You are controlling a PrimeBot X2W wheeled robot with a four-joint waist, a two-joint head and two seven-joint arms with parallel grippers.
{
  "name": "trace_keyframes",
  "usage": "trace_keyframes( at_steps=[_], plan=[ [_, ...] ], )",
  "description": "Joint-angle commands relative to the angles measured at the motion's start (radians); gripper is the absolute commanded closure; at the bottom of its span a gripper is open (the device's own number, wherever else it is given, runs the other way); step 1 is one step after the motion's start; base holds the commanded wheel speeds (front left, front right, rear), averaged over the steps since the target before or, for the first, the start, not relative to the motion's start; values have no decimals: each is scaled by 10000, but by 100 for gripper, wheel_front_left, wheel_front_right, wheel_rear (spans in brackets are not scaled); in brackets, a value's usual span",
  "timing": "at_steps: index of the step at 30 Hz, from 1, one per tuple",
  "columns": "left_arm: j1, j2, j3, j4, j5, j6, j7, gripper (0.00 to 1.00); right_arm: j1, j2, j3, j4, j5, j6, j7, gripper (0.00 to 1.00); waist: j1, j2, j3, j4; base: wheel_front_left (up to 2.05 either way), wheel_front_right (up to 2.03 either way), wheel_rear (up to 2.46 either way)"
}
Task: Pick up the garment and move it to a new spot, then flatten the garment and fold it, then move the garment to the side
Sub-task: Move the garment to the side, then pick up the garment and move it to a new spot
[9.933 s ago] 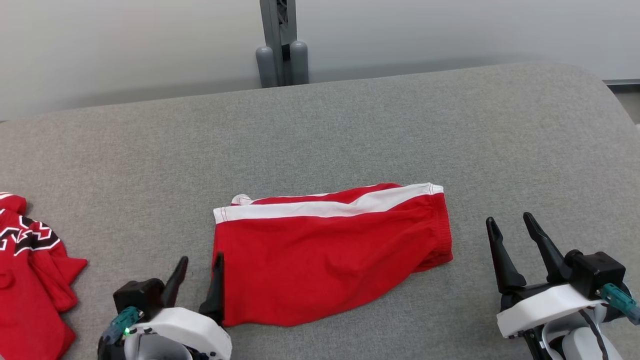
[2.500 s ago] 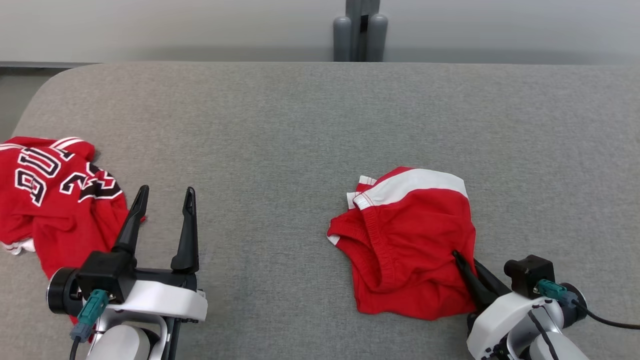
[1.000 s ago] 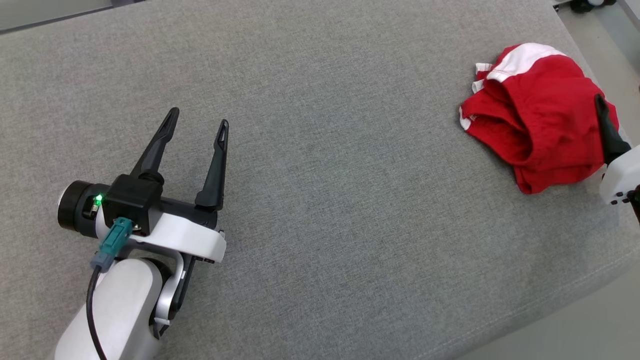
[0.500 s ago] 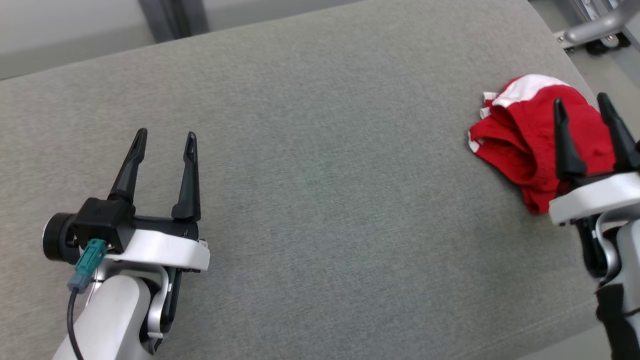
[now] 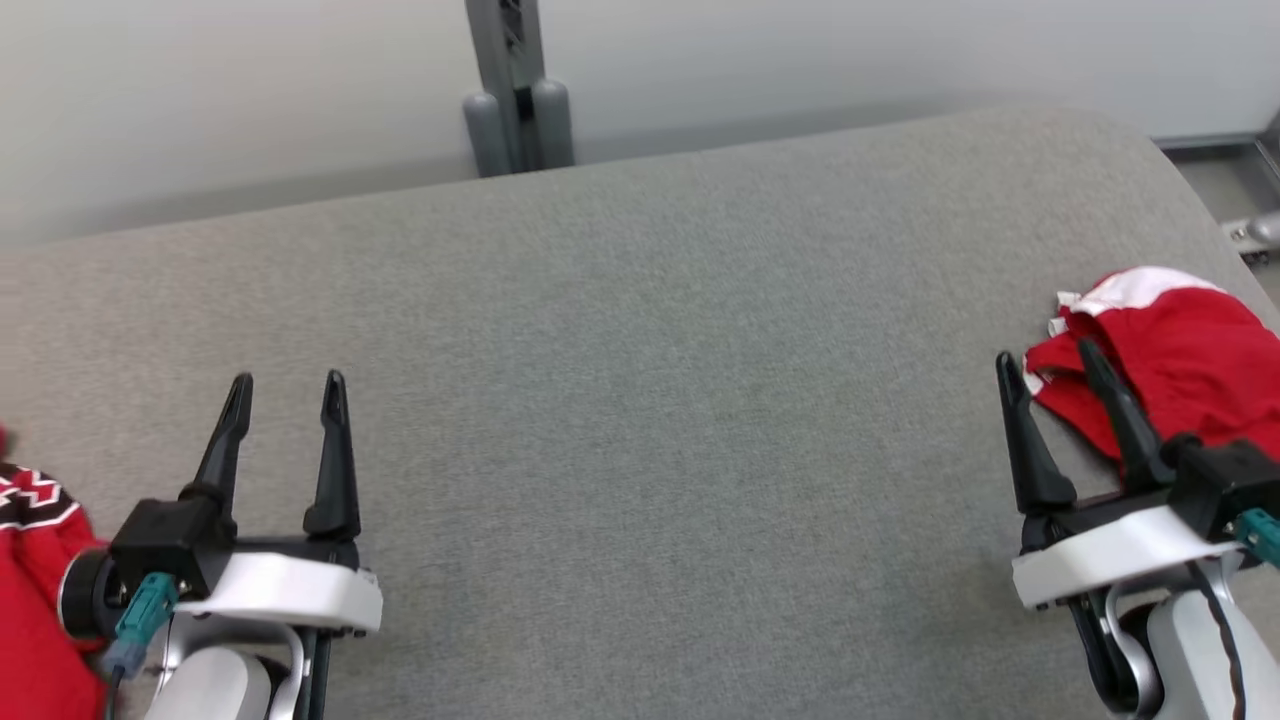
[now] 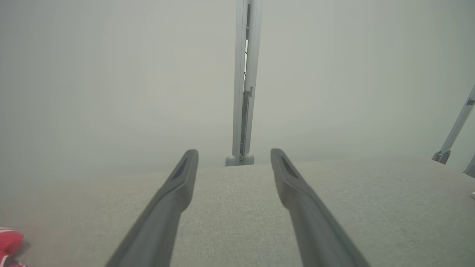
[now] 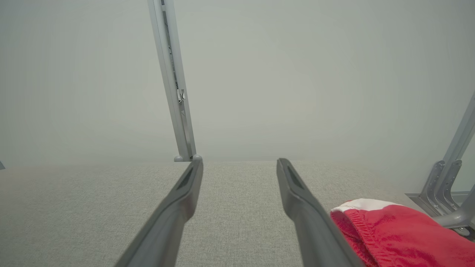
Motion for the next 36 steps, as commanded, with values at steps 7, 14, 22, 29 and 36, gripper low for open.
trace_keyframes(
  at_steps=[7,14,22,29,36],
  plan=[
    [1045,187,53,38,-200,-159,-55,0,1225,191,-280,-385,-258,-6,438,0,0,0,-1269,632,0,0,0],
    [1630,270,58,-3,-375,-226,-51,0,2067,444,-649,-864,-401,-6,959,0,0,0,-1676,635,0,0,0],
    [1869,378,7,-3,-451,-195,72,0,2448,635,-752,-1336,-531,-6,1222,0,0,0,-1821,598,0,0,0],
    [1908,441,-43,-63,-456,-150,162,0,2463,666,-744,-1376,-526,-6,1244,0,0,0,-1825,627,0,0,0],
    [1886,435,-109,-109,-470,-115,201,0,2502,694,-756,-1344,-460,-6,1224,0,0,0,-1824,628,0,0,0]
  ],
)
